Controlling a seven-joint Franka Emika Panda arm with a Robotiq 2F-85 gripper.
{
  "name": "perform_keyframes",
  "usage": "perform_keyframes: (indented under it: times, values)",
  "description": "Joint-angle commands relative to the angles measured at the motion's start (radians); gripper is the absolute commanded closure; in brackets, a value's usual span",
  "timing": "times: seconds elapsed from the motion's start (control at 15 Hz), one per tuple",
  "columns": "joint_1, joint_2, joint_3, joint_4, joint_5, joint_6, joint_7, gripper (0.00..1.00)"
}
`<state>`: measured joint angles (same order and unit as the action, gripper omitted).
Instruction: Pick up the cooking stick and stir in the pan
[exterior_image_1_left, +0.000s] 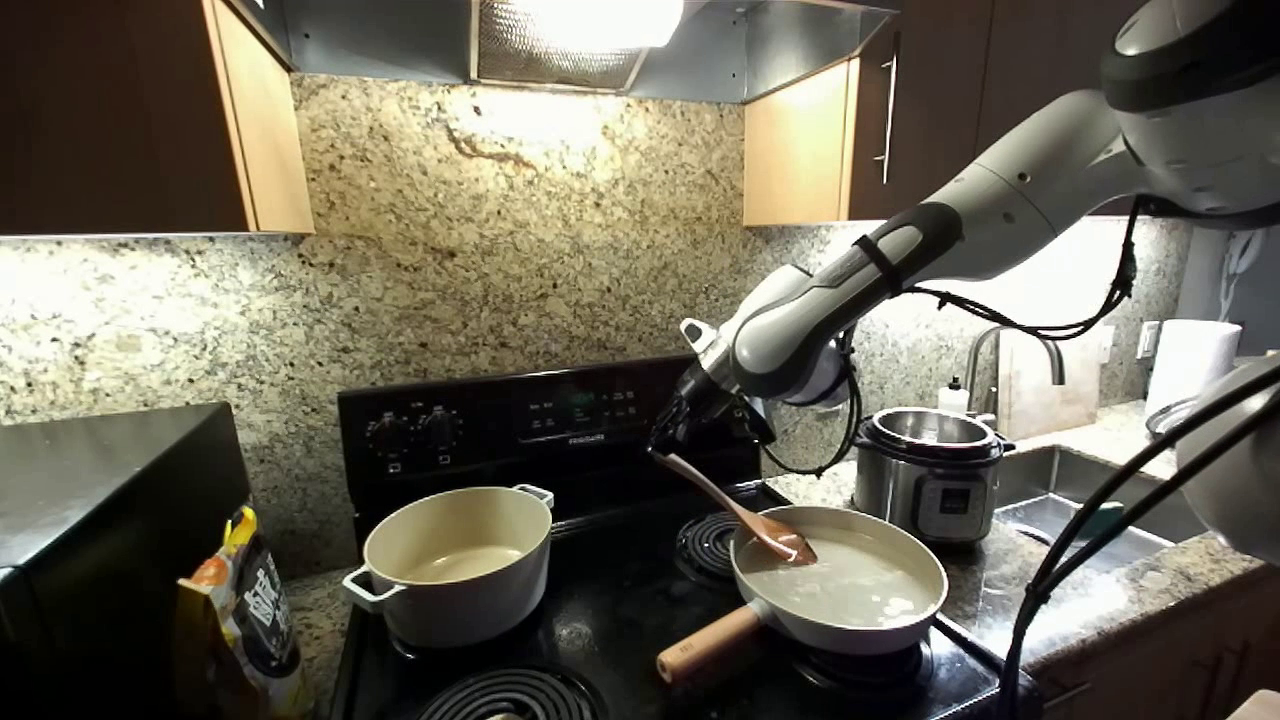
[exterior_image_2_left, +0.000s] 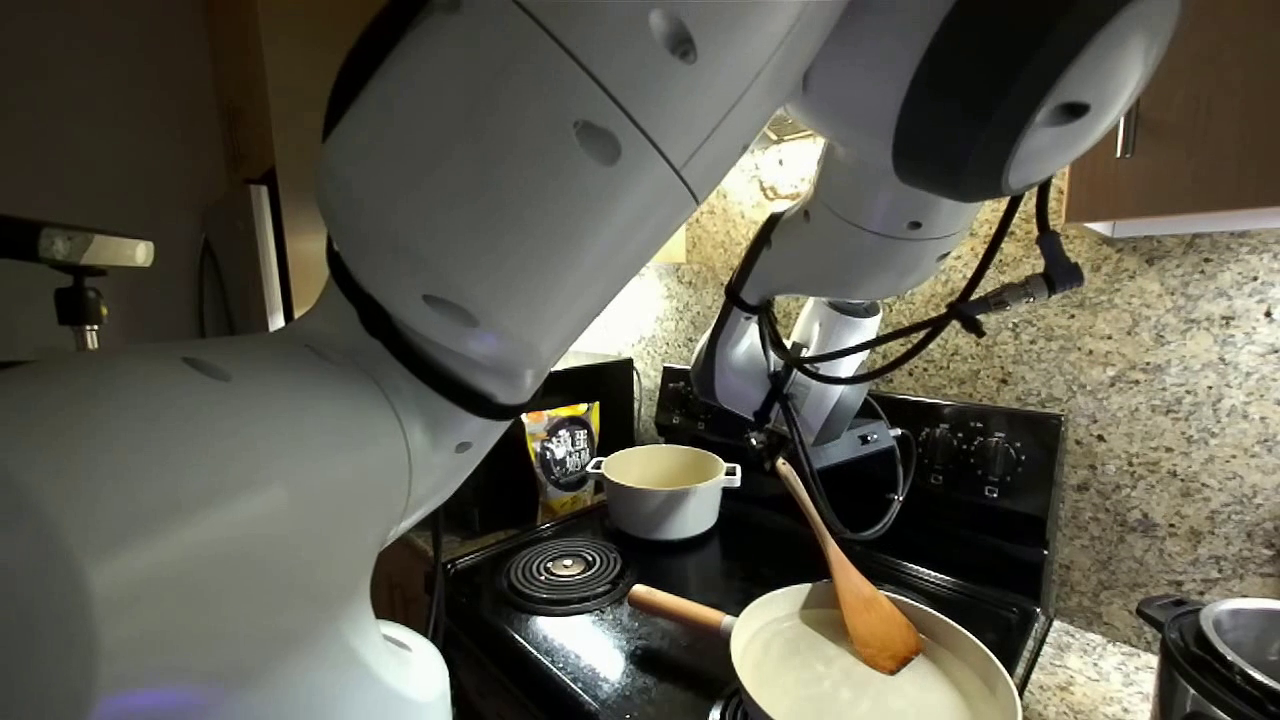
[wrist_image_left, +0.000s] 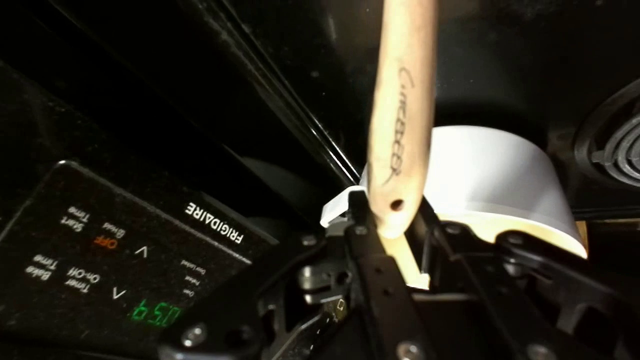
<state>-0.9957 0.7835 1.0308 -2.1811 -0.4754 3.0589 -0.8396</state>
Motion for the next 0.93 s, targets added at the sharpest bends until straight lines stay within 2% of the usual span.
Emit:
perform_keyframes:
  times: [0.0, 0.13, 0.47, 0.87]
  values:
    - [0.033, 0.015, -0.008, -0.007, 0.060, -0.017, -0.025, 0.90]
    - [0.052, -0.025, -0.028, -0.050, 0.077, 0.009, 0.006, 0.90]
    - [0.030, -0.006, -0.027, -0.131, 0.120, 0.063, 0.025, 0.90]
    - [-0.016, 0.043, -0.024, -0.138, 0.139, 0.012, 0.020, 0.90]
